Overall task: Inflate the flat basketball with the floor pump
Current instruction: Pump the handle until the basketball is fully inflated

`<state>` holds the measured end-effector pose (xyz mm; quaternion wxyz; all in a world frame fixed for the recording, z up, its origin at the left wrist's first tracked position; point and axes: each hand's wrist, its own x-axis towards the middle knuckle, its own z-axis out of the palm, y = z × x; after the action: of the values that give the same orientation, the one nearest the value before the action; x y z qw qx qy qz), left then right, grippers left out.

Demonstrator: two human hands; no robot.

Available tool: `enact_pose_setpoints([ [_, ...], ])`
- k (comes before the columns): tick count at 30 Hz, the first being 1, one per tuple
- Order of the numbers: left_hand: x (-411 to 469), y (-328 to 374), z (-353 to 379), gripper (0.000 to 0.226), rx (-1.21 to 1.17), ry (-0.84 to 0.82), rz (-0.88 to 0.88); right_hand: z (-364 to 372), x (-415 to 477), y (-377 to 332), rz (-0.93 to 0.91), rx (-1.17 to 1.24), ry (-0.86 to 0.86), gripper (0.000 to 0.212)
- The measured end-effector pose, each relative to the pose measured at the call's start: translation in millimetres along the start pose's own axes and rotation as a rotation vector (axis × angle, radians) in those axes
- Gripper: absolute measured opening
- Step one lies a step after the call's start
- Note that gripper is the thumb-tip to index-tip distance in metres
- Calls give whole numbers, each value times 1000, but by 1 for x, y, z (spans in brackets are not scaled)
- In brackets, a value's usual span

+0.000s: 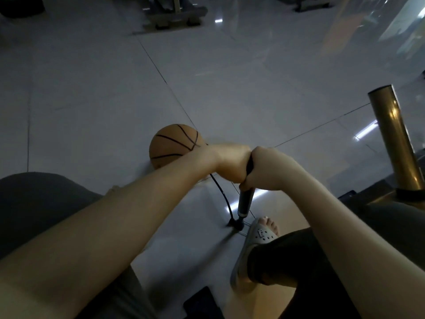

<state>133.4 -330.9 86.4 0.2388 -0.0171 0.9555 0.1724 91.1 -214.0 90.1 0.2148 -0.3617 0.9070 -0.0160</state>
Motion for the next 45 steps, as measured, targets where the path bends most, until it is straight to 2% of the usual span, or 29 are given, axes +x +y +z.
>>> enact_pose_setpoints([
  [1, 5, -6, 11, 15, 5, 8, -8, 12, 8, 0, 13, -20, -2, 29],
  [4, 20, -25, 50, 14, 28, 99, -31, 48, 32, 4, 31, -58, -43, 27],
  [8, 32, -31, 104, 11, 59, 93, -52, 98, 41, 13, 10, -193, -90, 15],
  [9, 34, -32, 110, 4, 62, 98, -64, 104, 41, 13, 2, -204, -90, 15],
  [12, 30, -30, 113, 7, 96, 112, -104, 102, 37, 8, 1, -241, -114, 11],
  [17, 13, -13, 82, 1, 54, 21, -61, 74, 10, 5, 55, -112, -34, 18],
  [22, -13, 9, -6, 8, 58, 121, -9, -6, -18, 4, 17, -5, 155, 36],
  [24, -14, 12, -9, 14, 73, 119, -13, -11, -18, 1, 25, -5, 120, 39],
  [27, -1, 6, 16, 17, 99, 74, -45, 12, -2, 1, 52, -66, -58, 35],
  [29, 13, -5, 37, 18, 73, 119, -26, 28, 15, 7, 61, -80, -141, 31],
  [32, 26, -17, 72, 13, -13, 186, -10, 57, 28, 15, 57, -134, -167, 29],
  [35, 36, -24, 105, 5, 10, 138, -39, 87, 33, 14, 60, -220, -192, 22],
  [37, 39, -26, 116, 6, 8, 147, -59, 95, 34, 15, 45, -240, -184, 27],
  [40, 32, -18, 115, 10, 55, 161, -88, 88, 27, 13, 52, -248, -238, 24],
  [42, 29, -13, 114, 3, 68, 131, -112, 90, 25, 10, 70, -230, -259, 14],
  [45, 17, -8, 90, 8, 41, 98, -85, 75, 13, 6, 83, -130, -145, 22],
])
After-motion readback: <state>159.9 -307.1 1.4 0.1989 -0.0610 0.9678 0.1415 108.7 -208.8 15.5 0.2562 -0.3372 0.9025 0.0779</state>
